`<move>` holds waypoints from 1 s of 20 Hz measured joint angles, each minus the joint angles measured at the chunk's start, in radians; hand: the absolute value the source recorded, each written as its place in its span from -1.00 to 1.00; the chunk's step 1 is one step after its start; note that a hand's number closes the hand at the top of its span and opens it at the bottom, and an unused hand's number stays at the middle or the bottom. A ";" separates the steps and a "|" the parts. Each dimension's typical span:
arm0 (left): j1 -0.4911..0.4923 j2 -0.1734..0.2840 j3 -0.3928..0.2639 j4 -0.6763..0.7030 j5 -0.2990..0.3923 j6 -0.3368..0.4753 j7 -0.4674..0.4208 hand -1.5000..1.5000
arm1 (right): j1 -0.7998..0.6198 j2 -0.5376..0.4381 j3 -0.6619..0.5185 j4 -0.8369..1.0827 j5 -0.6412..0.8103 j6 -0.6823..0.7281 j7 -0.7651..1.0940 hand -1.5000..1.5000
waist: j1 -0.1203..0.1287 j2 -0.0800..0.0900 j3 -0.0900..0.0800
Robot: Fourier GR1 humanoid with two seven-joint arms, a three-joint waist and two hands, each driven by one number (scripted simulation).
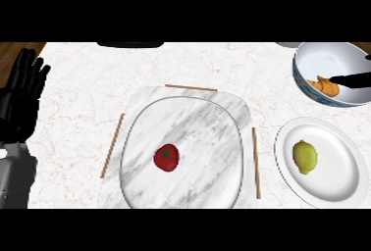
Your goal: Pick the croissant from the plate and place it in the bowl
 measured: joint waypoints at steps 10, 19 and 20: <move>-0.004 -0.010 -0.002 0.022 -0.015 0.013 -0.017 0.00 | 0.050 -0.138 -0.186 0.032 -0.151 -0.105 -0.110 -1.00 | -0.010 0.000 0.000; 0.013 -0.004 0.010 0.017 -0.009 0.008 -0.022 0.00 | 0.221 -0.306 -0.329 0.092 -0.288 0.065 -0.247 -1.00 | -0.018 -0.002 0.002; 0.017 -0.003 0.011 0.014 -0.008 0.008 -0.022 0.00 | 0.244 -0.323 -0.340 0.098 -0.300 0.096 -0.263 -1.00 | -0.019 -0.002 0.002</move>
